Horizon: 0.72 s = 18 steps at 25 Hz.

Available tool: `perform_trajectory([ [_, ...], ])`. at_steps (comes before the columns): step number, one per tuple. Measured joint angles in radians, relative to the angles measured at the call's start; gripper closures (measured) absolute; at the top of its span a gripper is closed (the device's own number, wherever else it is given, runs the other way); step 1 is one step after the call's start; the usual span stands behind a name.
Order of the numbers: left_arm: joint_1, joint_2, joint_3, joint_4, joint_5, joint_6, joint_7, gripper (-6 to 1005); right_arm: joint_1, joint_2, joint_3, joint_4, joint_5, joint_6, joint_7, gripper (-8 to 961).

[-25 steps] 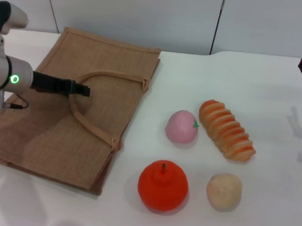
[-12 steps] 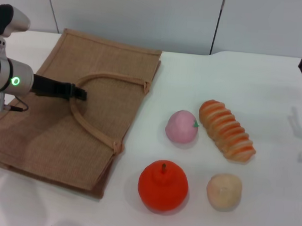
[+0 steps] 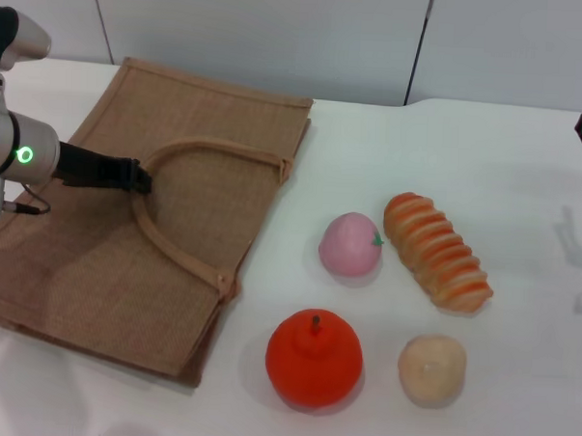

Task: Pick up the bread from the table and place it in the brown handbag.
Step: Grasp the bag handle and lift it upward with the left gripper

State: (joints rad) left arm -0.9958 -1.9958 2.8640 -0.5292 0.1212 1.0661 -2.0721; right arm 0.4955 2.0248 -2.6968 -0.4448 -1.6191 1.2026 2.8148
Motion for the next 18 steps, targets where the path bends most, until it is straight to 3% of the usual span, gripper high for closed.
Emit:
perform_trajectory([
  [8, -0.004, -0.007, 0.0, -0.005, -0.029, -0.009, 0.006, 830, -0.002, 0.0, -0.001, 0.0, -0.005, 0.0, 0.0, 92],
  [18, 0.038, -0.005, 0.0, -0.015, -0.285, 0.033, 0.124, 874, 0.005, -0.006, -0.067, -0.044, -0.018, -0.042, 0.0, 92],
])
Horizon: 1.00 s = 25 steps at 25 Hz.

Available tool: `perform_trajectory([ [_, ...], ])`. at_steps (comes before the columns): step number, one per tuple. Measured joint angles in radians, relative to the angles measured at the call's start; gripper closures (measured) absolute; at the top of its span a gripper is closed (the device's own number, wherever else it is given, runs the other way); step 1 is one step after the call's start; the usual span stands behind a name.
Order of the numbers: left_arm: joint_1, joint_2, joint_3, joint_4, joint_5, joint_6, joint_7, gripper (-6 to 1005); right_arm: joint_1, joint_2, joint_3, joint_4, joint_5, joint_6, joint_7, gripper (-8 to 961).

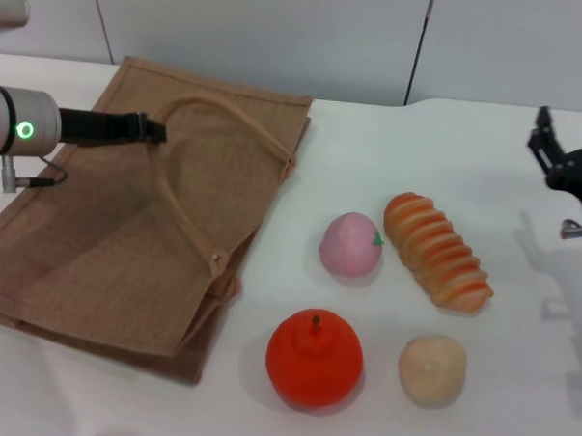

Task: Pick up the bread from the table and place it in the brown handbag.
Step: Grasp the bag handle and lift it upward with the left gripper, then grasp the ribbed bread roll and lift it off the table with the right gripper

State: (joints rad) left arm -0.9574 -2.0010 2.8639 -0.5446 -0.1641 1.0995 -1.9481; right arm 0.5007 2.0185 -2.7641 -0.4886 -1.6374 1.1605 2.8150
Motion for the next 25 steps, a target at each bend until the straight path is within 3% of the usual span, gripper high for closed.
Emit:
perform_trajectory([
  [5, 0.032, 0.005, 0.0, 0.002, -0.148, 0.086, 0.093, 875, 0.007, -0.023, -0.011, -0.059, -0.052, -0.054, 0.002, 92],
  [12, 0.084, 0.0, 0.0, 0.009, -0.344, 0.227, 0.244, 877, 0.012, -0.139, -0.014, -0.249, -0.11, -0.186, 0.002, 93],
  [20, 0.14, 0.002, -0.001, 0.011, -0.49, 0.389, 0.328, 876, 0.035, -0.284, 0.014, -0.495, -0.24, -0.517, 0.002, 93],
  [25, 0.159, 0.004, -0.002, 0.012, -0.529, 0.442, 0.358, 877, 0.038, -0.333, 0.1, -0.618, -0.321, -0.769, -0.004, 93],
])
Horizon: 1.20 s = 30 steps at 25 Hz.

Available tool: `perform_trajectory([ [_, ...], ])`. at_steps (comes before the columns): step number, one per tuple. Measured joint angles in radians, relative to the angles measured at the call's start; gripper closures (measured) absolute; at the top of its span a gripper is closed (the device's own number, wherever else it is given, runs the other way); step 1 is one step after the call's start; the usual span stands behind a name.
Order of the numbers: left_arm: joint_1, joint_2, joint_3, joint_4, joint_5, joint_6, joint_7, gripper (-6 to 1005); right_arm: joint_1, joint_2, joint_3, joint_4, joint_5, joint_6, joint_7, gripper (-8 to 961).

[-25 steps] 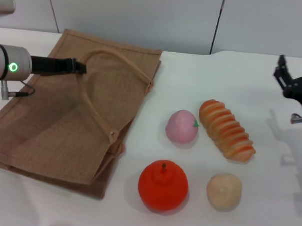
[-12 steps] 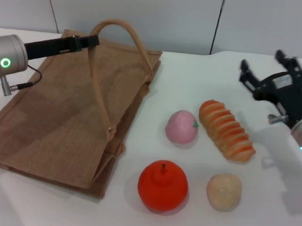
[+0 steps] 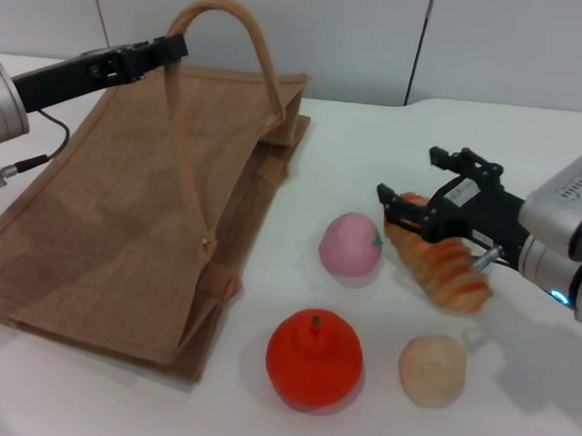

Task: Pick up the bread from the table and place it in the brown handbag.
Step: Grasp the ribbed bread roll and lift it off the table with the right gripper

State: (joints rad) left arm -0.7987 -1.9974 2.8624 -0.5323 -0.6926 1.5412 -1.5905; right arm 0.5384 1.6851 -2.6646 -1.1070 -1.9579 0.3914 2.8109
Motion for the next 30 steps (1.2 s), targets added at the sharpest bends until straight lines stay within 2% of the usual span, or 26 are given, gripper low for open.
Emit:
perform_trajectory([
  [2, 0.002, 0.0, 0.0, 0.0, -0.002, 0.005, 0.007, 877, -0.013, -0.01, 0.055, -0.046, -0.045, -0.107, -0.001, 93],
  [5, 0.002, -0.004, 0.0, 0.0, -0.004, 0.006, 0.015, 877, -0.043, -0.013, 0.145, -0.1, -0.107, -0.253, -0.005, 92],
  [10, 0.004, -0.003, 0.0, 0.0, -0.01, 0.015, 0.018, 877, -0.117, 0.006, 0.308, -0.185, -0.167, -0.46, -0.07, 92],
  [12, 0.005, -0.003, 0.0, 0.0, -0.01, 0.016, 0.018, 877, -0.142, 0.024, 0.368, -0.209, -0.168, -0.546, -0.118, 92],
  [14, 0.008, -0.002, 0.0, 0.0, -0.012, 0.016, 0.017, 876, -0.161, 0.052, 0.435, -0.219, -0.169, -0.639, -0.173, 92],
  [19, 0.014, 0.002, -0.001, 0.0, -0.016, 0.017, 0.016, 876, -0.193, 0.143, 0.599, -0.208, -0.168, -0.838, -0.325, 93],
  [22, 0.014, 0.002, -0.001, 0.0, -0.017, 0.017, 0.016, 876, -0.194, 0.182, 0.667, -0.183, -0.165, -0.918, -0.385, 93],
  [30, 0.009, 0.0, -0.002, 0.0, -0.018, 0.018, 0.017, 877, -0.158, 0.201, 0.73, -0.092, -0.16, -0.976, -0.386, 92],
])
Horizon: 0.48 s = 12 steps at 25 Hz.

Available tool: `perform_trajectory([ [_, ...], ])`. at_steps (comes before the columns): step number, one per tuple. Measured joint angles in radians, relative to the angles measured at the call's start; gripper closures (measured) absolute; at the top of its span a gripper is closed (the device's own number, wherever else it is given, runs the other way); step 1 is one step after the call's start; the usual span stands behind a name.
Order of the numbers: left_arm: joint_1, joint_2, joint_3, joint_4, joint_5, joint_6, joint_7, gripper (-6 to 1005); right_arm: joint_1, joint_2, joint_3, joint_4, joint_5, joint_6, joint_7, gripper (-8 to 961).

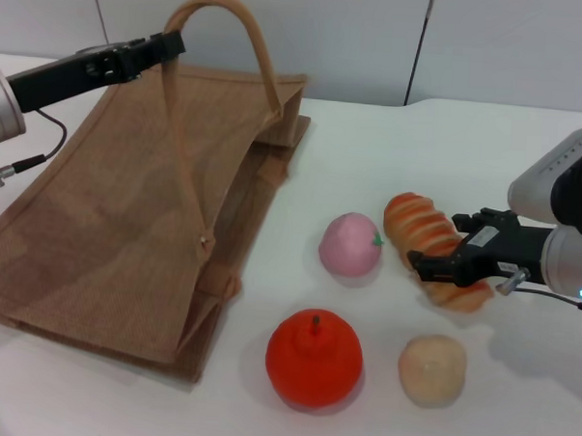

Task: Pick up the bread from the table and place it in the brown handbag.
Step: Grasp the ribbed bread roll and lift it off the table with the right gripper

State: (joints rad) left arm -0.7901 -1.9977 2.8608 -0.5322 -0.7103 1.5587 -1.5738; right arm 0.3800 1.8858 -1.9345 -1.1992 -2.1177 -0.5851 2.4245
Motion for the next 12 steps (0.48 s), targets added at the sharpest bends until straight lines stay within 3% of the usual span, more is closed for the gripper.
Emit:
perform_trajectory([
  [12, -0.003, -0.003, 0.0, 0.0, 0.0, -0.002, 0.001, 878, 0.092, 0.031, 0.019, 0.165, -0.004, -0.028, -0.002, 93],
])
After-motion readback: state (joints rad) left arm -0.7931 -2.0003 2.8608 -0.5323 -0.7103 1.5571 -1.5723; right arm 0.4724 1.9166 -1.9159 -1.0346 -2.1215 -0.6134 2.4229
